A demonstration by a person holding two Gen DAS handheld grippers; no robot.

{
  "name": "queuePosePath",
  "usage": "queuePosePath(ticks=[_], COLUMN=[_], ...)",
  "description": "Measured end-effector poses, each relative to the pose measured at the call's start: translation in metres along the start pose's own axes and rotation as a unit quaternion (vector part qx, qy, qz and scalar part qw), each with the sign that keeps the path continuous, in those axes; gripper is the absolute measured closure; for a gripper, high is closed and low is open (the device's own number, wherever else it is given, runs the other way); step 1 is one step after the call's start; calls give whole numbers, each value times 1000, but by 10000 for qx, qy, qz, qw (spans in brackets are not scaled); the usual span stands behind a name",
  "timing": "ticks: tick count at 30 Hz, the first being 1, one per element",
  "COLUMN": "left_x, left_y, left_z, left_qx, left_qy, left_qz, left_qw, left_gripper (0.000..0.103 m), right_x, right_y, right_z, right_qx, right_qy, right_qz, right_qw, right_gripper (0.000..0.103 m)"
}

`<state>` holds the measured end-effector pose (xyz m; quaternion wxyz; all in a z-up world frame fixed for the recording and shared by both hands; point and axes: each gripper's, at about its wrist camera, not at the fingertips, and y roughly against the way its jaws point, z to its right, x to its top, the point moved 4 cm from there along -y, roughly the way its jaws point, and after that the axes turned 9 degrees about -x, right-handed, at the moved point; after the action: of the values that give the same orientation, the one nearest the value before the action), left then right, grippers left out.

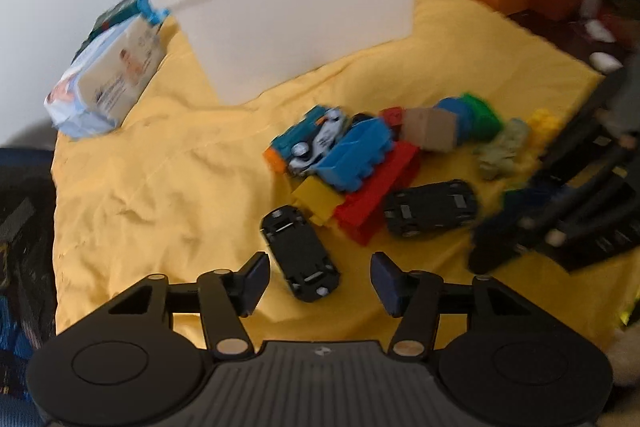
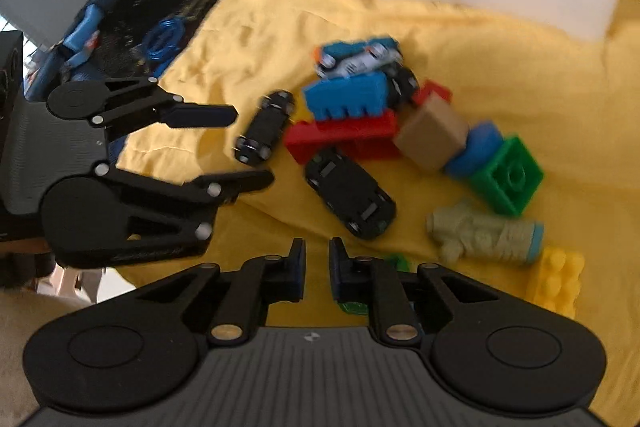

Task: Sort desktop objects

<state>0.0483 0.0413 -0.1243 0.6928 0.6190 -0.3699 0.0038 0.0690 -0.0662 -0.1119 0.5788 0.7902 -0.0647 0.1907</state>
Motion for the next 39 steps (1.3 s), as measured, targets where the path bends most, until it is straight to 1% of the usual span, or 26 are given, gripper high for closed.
queuePosePath(ticks=[1, 2, 3, 6, 8, 9, 11, 14, 16, 18, 19, 21, 23, 25, 26, 28, 29, 30, 32, 33, 34, 35, 37, 38, 39], left_x=[0, 0, -1, -4, -8, -10, -13, -15, -15, -15, -16, -18, -22, -27, -28, -27, -27, -27, -25, -24, -24, -23, -21, -20, -19], left_y=[-4, -6, -8, -5, -3, -2, 1, 12, 19, 24, 26, 27, 20, 9, 6, 9, 14, 18, 24, 28, 32, 36, 41, 41, 39], left_z=[-4, -9, -15, -28, -33, -33, -34, -28, -17, -5, 0, 7, 10, 7, 5, 3, 2, 2, 3, 6, 10, 16, 30, 36, 41], left_qx=[-3, -56, -155, -379, -420, -442, -547, -1026, -1383, -1643, -1678, -1730, -1739, -1686, -1625, -1554, -1483, -1387, -1130, -1051, -1031, -1044, -1058, -1075, -1090], left_qy=[124, 253, 435, 798, 926, 951, 1056, 1206, 1158, 1067, 1029, 952, 989, 1050, 1096, 1121, 1089, 997, 751, 540, 307, 61, -410, -581, -705], left_qz=[6, 7, 3, 118, 130, 112, 112, 181, 206, 203, 216, 153, 24, -148, -163, -103, -22, 45, 78, 104, 164, 219, 302, 318, 307], left_qw=[9999, 9997, 9989, 9960, 9947, 9944, 9928, 9872, 9834, 9804, 9802, 9802, 9798, 9800, 9805, 9814, 9829, 9853, 9907, 9929, 9941, 9943, 9931, 9920, 9911], left_gripper=[47, 63, 69, 70, 70, 70, 70, 70, 70, 70, 70, 70, 70, 69, 69, 61, 54, 51, 51, 51, 51, 51, 51, 51, 51], right_x=[-1, -1, 0, 1, 2, 2, 2, 2, 2, 1, 1, 1, 1, 1, 1, 3, 2, 2, 0, -1, -2, -1, 4, 6, 8], right_y=[-2, -2, -1, 4, 6, 7, 10, 13, 14, 17, 19, 24, 25, 25, 22, 12, 8, 3, -11, -16, -19, -20, -16, -12, -7], right_z=[2, 5, 8, 17, 22, 24, 28, 29, 29, 27, 23, 11, -6, -24, -31, -42, -44, -47, -51, -53, -55, -55, -51, -48, -44], right_qx=[-94, -175, -221, -372, -506, -579, -721, -935, -932, -921, -911, -830, -858, -1050, -1180, -1389, -1478, -1551, -1679, -1799, -1911, -1919, -1909, -1881, -1799], right_qy=[-60, -91, -125, -221, -249, -258, -212, -64, -41, 31, 151, 598, 1222, 1969, 2326, 2861, 3046, 3232, 3593, 3774, 3937, 3903, 3597, 3447, 3237], right_qz=[1, 32, 72, 204, 266, 300, 369, 433, 446, 511, 559, 718, 874, 1121, 1147, 1025, 1001, 983, 790, 787, 824, 865, 897, 884, 838], right_qw=[9999, 9998, 9997, 9989, 9981, 9975, 9965, 9947, 9946, 9944, 9942, 9922, 9849, 9683, 9585, 9425, 9356, 9284, 9146, 9050, 8954, 8963, 9089, 9154, 9251], right_gripper=[89, 89, 89, 89, 86, 80, 79, 79, 78, 76, 76, 75, 75, 75, 75, 74, 74, 73, 69, 67, 70, 73, 80, 80, 81])
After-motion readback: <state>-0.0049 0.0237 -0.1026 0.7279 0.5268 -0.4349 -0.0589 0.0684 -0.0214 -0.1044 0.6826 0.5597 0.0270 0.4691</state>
